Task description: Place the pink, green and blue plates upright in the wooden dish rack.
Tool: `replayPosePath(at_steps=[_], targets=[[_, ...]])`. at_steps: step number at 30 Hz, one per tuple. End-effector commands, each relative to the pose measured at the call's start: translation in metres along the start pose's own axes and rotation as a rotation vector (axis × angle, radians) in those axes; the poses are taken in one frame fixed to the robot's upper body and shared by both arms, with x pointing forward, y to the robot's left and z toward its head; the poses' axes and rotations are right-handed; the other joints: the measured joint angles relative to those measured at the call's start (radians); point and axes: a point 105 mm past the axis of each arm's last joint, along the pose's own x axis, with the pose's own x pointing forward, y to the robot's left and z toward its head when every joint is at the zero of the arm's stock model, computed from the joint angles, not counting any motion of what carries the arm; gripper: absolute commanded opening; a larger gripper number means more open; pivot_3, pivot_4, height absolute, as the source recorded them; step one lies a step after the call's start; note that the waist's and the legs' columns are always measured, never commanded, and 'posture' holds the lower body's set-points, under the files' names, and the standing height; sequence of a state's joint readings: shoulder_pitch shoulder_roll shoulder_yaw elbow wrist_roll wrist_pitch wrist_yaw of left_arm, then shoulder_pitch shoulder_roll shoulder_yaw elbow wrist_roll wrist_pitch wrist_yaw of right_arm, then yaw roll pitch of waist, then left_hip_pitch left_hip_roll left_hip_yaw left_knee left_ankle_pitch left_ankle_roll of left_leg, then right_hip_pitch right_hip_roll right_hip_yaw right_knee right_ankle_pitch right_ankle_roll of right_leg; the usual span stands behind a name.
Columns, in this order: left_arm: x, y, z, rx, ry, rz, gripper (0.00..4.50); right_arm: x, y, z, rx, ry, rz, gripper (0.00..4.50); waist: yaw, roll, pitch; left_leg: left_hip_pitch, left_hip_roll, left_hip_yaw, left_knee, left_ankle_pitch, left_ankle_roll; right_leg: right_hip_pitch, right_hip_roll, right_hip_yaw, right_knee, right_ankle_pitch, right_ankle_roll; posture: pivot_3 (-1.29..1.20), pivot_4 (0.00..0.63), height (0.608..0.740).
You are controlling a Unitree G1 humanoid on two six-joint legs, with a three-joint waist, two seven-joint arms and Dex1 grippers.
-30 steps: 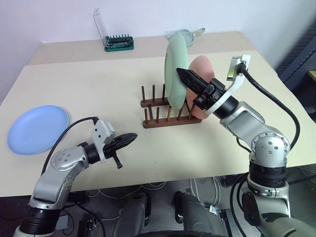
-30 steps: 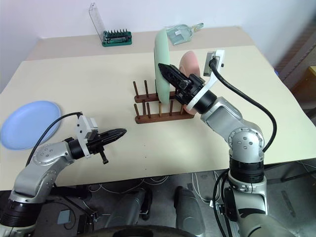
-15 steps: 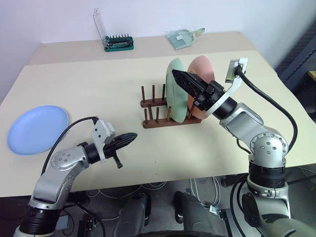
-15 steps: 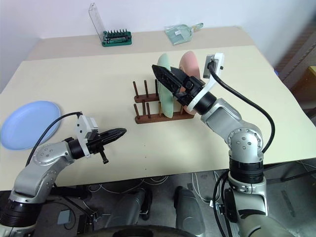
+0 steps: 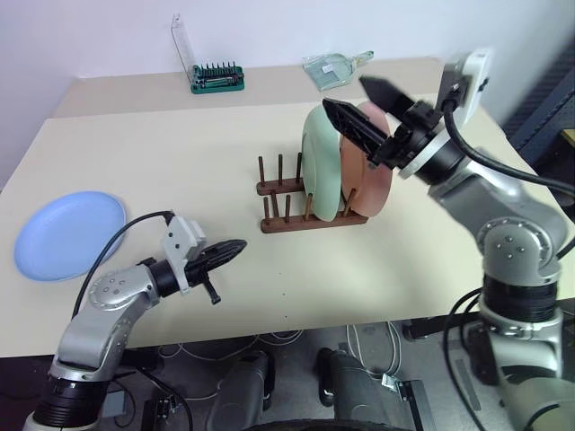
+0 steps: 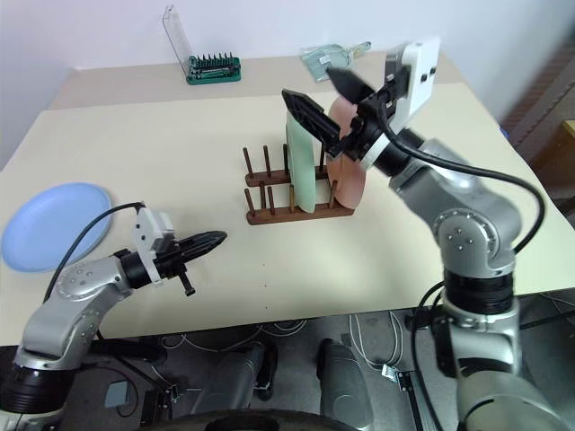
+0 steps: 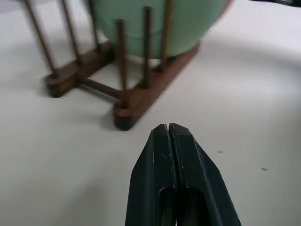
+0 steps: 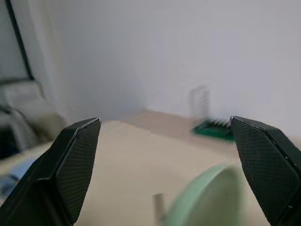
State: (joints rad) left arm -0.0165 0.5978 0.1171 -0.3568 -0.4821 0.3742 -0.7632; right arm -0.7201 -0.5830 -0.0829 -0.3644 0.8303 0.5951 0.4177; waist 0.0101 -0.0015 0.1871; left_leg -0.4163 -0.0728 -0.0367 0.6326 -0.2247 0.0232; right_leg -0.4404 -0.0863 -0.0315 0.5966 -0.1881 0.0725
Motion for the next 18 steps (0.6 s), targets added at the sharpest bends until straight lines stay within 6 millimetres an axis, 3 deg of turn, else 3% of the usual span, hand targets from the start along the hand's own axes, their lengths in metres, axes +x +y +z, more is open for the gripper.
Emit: replayPosePath(at_steps=[1,5,7,8,12,16,18], targets=[[-0.02,0.029,0.017,0.01,-0.047,0.198,1.25,0.01,0.029,0.005,-0.164,0.018,0.206,4.5,-0.003,0.0,0.0,0.0,0.0,0.0,0.0,0.0,0.0,0.0,0.0,0.0,0.0,0.0,0.0,0.0,0.15,0.74],[-0.038,0.051,0.023,-0.006,-0.077,0.367,3.29,0.014,0.051,-0.01,-0.243,0.064,0.348,4.5,-0.003,-0.001,0.0,0.001,0.001,0.001,0.0,0.0,0.0,0.0,0.0,0.0,0.001,0.0,0.0,0.0,0.15,0.74],[-0.072,0.084,0.025,-0.015,-0.077,0.644,4.17,0.019,0.063,-0.027,-0.284,0.091,0.424,4.5,-0.002,-0.002,0.0,0.001,0.001,0.001,0.001,0.0,0.0,0.001,0.0,0.0,0.001,0.0,0.0,0.0,0.15,0.74],[-0.096,0.102,0.026,-0.019,-0.077,0.823,4.38,0.022,0.066,-0.034,-0.301,0.098,0.445,4.5,-0.003,-0.004,0.0,0.001,0.001,0.001,0.001,0.0,0.0,0.001,0.0,0.0,0.001,0.001,0.001,0.0,0.15,0.74],[-0.176,0.131,0.022,-0.126,-0.058,1.329,4.38,0.029,0.072,-0.043,-0.286,0.08,0.506,4.5,-0.004,-0.008,0.001,0.003,0.002,0.001,0.001,0.0,0.0,0.001,0.0,0.0,0.001,0.004,0.004,0.0,0.15,0.74],[-0.232,0.133,0.01,-0.276,-0.067,1.61,4.38,0.033,0.076,-0.048,-0.273,0.071,0.541,4.5,0.002,-0.01,0.0,0.003,0.001,0.002,0.001,0.0,-0.001,0.001,0.0,0.0,0.001,0.005,0.005,0.0,0.15,0.74],[-0.24,0.129,-0.002,-0.361,-0.021,1.636,4.38,0.035,0.077,-0.051,-0.271,0.067,0.553,4.5,0.003,-0.013,-0.001,0.003,0.001,0.002,0.001,0.0,-0.001,0.001,0.0,0.0,0.001,0.005,0.005,0.0,0.15,0.74]])
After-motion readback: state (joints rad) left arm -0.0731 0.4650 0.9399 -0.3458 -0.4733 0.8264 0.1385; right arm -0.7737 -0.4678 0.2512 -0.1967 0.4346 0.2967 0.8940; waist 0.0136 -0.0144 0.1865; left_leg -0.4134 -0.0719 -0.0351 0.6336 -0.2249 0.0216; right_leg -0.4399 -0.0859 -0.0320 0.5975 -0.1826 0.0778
